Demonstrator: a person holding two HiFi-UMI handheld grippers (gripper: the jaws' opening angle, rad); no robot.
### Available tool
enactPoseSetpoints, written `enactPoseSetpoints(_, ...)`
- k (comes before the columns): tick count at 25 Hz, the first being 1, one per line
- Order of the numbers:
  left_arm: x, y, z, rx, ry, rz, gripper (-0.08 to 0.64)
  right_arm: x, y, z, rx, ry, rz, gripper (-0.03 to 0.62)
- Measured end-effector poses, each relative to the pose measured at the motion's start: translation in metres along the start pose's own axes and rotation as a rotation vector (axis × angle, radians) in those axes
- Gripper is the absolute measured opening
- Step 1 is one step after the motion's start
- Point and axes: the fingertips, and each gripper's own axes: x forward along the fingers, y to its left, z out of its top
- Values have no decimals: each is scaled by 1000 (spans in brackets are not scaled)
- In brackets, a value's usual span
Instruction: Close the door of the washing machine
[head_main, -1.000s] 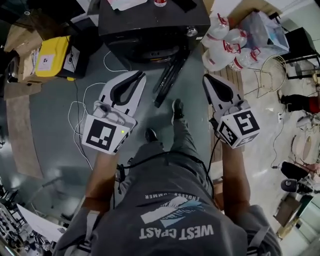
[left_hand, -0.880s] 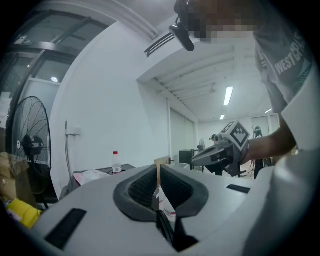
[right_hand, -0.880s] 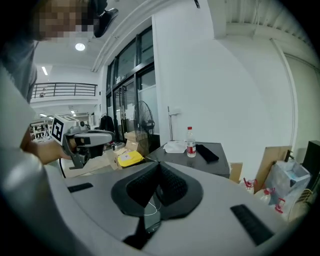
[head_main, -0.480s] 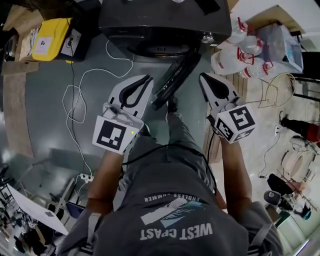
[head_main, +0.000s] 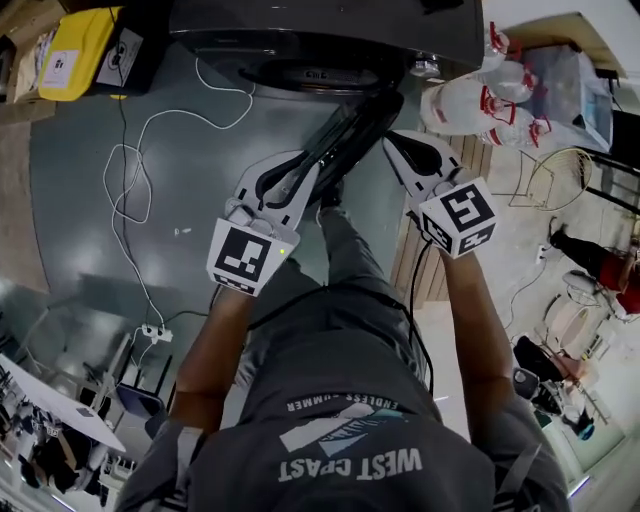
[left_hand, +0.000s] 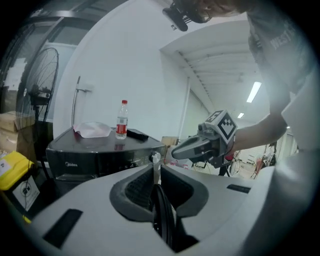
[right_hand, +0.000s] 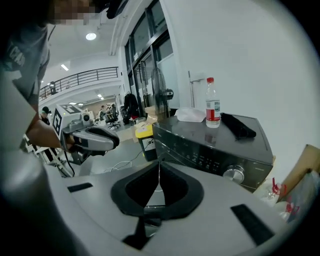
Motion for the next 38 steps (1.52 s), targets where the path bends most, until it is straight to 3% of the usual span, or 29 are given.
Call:
enactPoseSetpoints(11, 52, -19, -97, -56, 150, -25, 138, 45, -3, -65, -193, 164, 175, 47)
enactPoseSetpoints(18, 73, -24, -148, -56, 262, -12, 207, 62, -3, -107, -368, 302, 298, 157)
enactPoseSetpoints(24, 88, -35, -183, -53, 334, -13, 288, 70, -1, -151, -597, 446, 410, 232)
enactPoseSetpoints(32, 98, -38, -219, 69, 424, 16, 295, 83, -7, -191, -897, 568, 423, 236)
enactPoseSetpoints(35, 99, -40, -223, 87, 424, 14, 285, 89, -7, -195, -942, 562, 403, 221)
enactPoseSetpoints(38, 100, -42, -221, 101, 399, 21, 221, 90, -8, -194, -929, 536, 385, 216)
